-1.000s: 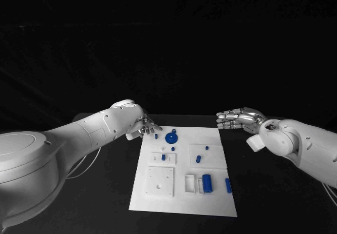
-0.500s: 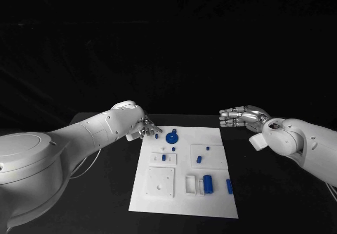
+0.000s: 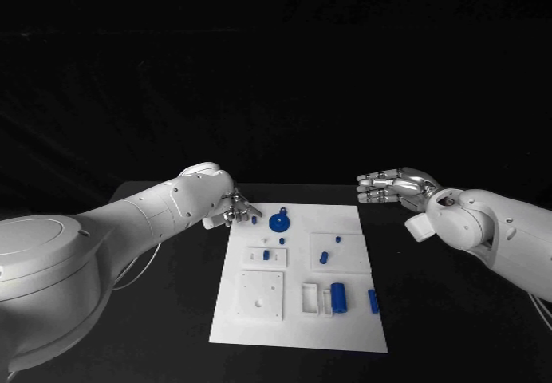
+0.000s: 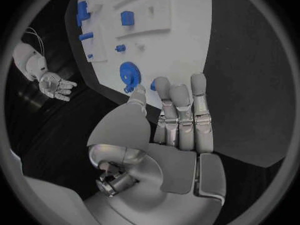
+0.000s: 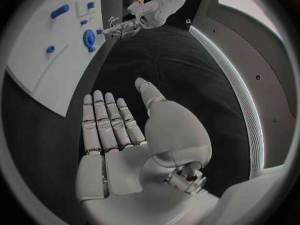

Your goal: Assemble the parts on the task board

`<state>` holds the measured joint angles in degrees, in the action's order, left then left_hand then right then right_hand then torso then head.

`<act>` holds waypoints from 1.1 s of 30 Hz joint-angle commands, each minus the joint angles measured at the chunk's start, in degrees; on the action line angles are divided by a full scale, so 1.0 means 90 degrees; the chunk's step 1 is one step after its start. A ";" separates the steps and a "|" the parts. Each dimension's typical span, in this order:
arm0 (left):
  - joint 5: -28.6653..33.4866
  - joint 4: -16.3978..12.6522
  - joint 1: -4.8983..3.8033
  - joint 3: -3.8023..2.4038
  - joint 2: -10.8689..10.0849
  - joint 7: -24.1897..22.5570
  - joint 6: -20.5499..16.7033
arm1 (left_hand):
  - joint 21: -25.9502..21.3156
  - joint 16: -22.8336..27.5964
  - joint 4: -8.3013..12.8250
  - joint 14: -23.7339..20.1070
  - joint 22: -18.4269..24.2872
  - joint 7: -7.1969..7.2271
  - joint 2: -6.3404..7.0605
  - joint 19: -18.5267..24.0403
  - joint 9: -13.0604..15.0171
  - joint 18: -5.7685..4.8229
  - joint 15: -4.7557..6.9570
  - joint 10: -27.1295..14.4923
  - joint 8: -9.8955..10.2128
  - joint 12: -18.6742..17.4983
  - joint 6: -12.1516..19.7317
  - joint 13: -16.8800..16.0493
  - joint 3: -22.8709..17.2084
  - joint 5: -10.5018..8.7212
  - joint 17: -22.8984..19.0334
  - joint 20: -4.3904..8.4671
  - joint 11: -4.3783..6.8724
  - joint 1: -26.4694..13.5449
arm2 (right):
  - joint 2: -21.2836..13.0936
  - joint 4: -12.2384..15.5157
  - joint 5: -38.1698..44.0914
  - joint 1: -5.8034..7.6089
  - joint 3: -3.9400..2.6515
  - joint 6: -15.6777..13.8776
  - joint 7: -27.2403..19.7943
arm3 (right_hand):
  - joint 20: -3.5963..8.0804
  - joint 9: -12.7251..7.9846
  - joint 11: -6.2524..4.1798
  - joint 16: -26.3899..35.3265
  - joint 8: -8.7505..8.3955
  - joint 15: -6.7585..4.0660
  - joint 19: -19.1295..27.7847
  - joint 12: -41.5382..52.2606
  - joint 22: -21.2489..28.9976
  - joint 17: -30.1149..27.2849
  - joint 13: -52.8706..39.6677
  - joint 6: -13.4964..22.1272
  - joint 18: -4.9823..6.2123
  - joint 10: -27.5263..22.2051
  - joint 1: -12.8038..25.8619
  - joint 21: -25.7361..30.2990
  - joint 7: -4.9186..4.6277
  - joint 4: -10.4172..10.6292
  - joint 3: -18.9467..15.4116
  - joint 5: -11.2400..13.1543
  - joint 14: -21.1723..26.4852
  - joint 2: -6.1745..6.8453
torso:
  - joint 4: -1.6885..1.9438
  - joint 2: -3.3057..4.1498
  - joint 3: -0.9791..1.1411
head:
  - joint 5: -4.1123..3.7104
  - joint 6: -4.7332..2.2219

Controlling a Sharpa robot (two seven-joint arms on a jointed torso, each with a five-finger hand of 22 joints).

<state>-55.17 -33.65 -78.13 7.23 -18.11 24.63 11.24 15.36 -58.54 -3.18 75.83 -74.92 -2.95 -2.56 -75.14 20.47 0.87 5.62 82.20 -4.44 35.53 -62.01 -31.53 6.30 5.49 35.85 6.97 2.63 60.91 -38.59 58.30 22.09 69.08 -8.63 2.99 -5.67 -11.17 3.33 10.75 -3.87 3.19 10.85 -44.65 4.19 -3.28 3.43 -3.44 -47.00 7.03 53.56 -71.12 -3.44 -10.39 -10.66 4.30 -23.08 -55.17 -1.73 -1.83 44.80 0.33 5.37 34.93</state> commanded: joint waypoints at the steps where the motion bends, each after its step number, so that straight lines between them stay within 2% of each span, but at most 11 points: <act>1: 0.0007 0.0002 0.0003 0.0000 0.0024 0.0031 0.0186 | 0.0018 -0.0034 0.0071 -0.0032 -0.0109 -0.0012 -0.0087 0.0016 0.0009 0.0056 -0.0011 -0.0031 -0.0044 0.0034 0.0008 -0.0009 -0.0018 0.0048 -0.0007 -0.0038 -0.0016 0.0052 | 0.0006 0.0011 0.0007 0.0004 -0.0006 0.0022 -0.0076 | 0.0005 0.0006 -0.0001 0.0011 0.0009 -0.0014 -0.0050 -0.0013 -0.0006 0.0007 0.0009 -0.0044 -0.0020 0.0039 0.0018 -0.0004 -0.0016 0.0003 0.0030 -0.0027 -0.0037 -0.0014 | 0.0000 0.0002 0.0000 | 0.0002 0.0005; 17: 0.0260 0.0095 0.0081 -0.0001 0.0029 -0.0045 0.0237 | 0.0017 -0.0034 0.0219 -0.0044 -0.0107 -0.0019 -0.0237 0.0026 0.0002 0.0056 -0.0016 -0.0042 -0.0032 0.0035 0.0014 -0.0004 0.0023 0.0099 -0.0017 -0.0043 -0.0022 0.0084 | 0.0017 0.0014 0.0007 0.0005 -0.0009 0.0012 -0.0065 | 0.0005 0.0007 0.0000 0.0012 0.0011 -0.0014 -0.0032 -0.0013 -0.0004 0.0007 0.0009 -0.0048 -0.0021 0.0038 0.0030 -0.0001 -0.0019 -0.0013 0.0057 -0.0028 -0.0037 -0.0011 | 0.0003 0.0009 0.0004 | -0.0006 0.0032; 33: 0.0477 0.0135 0.0104 -0.0002 0.0067 -0.0181 0.0116 | 0.0018 -0.0043 0.0267 -0.0050 -0.0107 -0.0030 -0.0367 0.0028 -0.0028 0.0059 -0.0018 -0.0051 -0.0013 0.0044 0.0035 -0.0007 0.0016 0.0118 -0.0020 -0.0045 -0.0026 0.0119 | 0.0045 0.0006 0.0007 0.0006 -0.0011 0.0028 -0.0068 | 0.0005 0.0006 0.0001 0.0012 0.0009 -0.0015 -0.0030 -0.0014 -0.0005 0.0007 0.0009 -0.0033 -0.0020 0.0036 0.0022 -0.0002 -0.0021 -0.0025 0.0072 -0.0021 -0.0032 -0.0007 | 0.0004 0.0013 0.0009 | -0.0033 0.0012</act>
<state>-52.32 -32.32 -77.41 7.19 -17.77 24.07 12.08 15.36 -58.76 -1.06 75.69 -74.92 -3.06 -5.29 -74.93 20.26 0.87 5.47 82.00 -4.81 35.76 -61.91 -31.52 6.40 6.37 35.75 6.76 2.42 61.82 -38.25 58.30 22.08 69.11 -8.68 2.86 -5.66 -11.17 3.32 10.75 -3.87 3.19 10.85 -44.64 4.19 -3.27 3.43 -3.44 -47.20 7.04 53.56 -71.12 -3.44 -10.59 -10.91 4.54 -23.08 -55.17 -1.73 -1.79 44.91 0.40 5.17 35.12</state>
